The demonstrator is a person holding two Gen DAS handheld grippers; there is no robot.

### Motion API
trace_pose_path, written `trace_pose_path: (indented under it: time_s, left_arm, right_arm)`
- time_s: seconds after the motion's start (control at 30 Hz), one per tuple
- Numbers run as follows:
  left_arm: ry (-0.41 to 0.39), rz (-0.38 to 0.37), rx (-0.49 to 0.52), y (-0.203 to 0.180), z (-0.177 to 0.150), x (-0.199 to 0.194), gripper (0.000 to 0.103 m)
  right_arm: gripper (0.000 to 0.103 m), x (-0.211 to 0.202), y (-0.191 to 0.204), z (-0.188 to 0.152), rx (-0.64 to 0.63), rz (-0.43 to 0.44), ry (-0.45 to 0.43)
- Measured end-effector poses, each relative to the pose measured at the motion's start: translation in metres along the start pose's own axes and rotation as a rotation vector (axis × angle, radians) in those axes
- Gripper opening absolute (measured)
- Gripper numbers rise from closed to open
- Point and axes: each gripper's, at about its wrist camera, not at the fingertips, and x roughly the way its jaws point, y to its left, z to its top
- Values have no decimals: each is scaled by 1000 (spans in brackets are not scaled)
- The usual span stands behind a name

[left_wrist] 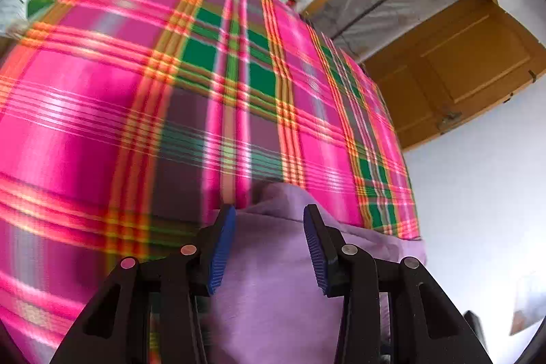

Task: Fold clothes
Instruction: 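Open the right gripper and release the lilac garment onto the bed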

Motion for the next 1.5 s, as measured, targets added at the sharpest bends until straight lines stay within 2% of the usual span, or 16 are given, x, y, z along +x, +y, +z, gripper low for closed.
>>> trace_pose_path:
  time_s: [0.1,0.27,0.33,0.47,0.77,0.97,1.2,1.3,1.37,1.43,1.47,1.5]
  left_arm:
    - [1,14,-18,11,-7,-11,43]
    - [13,21,-55,26,-22,-29,43]
    - [17,28,-58,29,-29,-36,43]
    - [22,39,-48,32,-45,-48,43]
    - [51,38,-41,36,-67,-53,43]
    - [102,12,-45,33,-72,-44,43]
    - [93,-5,-80,37,-74,-46,43]
    - [90,-3,-85,37,-75,-47,43]
    - [90,3,-80,36,-76,-48,43]
    - [95,5,-76,35,-77,-48,43]
    - [98,5,-75,36,-77,-48,43]
    - [101,2,-79,37,-77,-49,43]
  right_arm:
    - [32,-7,16,1,-38,15,-37]
    - [41,-2,56,1,-145,63,-31]
    - [42,3,73,-2,-181,100,-19]
    - [43,21,101,-10,-240,119,22]
    - [54,36,132,-32,-304,38,37]
    - [54,42,139,-39,-333,-35,49]
    - [56,46,156,-49,-436,-134,48]
    - [56,48,157,-50,-455,-152,35]
    - [55,47,155,-51,-444,-158,33]
    - [49,44,152,-50,-427,-173,25]
    - [39,42,150,-49,-418,-177,17]
    - [21,40,149,-49,-414,-194,7]
